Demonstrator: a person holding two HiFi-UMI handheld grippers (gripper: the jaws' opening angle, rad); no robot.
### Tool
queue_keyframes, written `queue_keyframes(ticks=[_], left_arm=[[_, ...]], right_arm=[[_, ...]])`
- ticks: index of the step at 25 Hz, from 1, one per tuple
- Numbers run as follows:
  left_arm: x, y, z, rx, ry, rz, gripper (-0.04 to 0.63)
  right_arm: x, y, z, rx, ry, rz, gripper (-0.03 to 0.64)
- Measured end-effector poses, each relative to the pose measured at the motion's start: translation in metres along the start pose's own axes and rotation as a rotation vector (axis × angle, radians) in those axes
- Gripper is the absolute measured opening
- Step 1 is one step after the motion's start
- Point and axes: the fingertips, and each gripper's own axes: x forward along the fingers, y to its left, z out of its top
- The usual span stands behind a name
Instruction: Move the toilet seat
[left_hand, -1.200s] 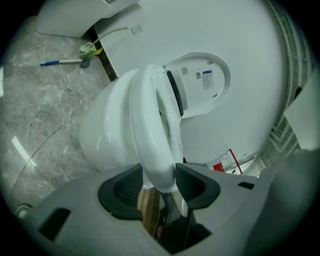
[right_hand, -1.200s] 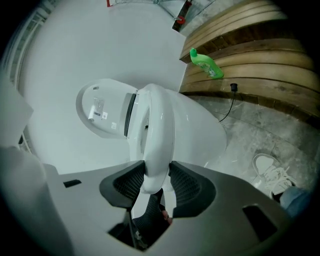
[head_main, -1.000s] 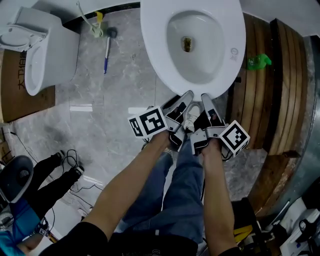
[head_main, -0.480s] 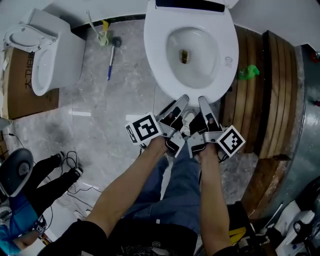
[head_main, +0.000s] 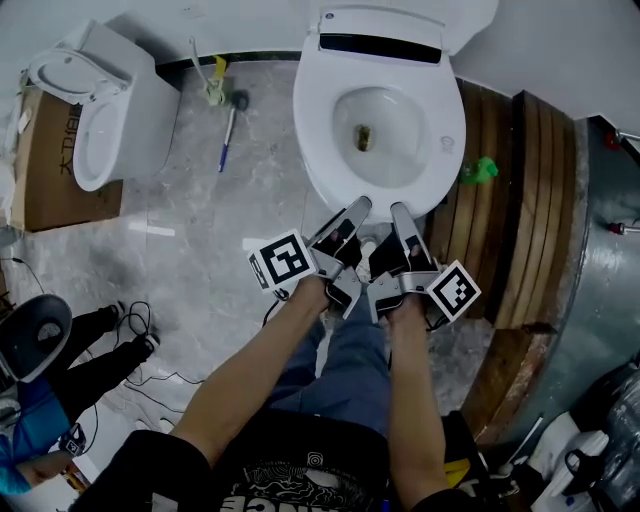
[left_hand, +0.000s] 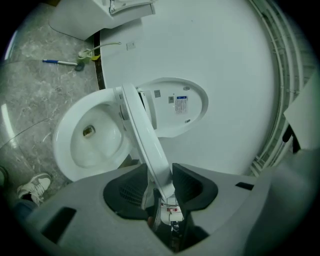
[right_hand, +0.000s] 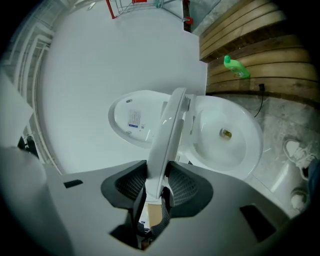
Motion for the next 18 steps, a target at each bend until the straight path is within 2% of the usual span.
queue_keyframes(ticks=[9,18], left_arm=[[0.015,-0.063,0.022,-0.058,-0.055,-0.037,0.158],[0.031,-0.111,0.047,-0.090,-0.149,-0.085,0.167]], right_arm=[[0.011,0.062,0.019,0.056,0.017,0.013,0.140],[0.028,0.113,0.039,0.035,0.073,0.034,0.141]])
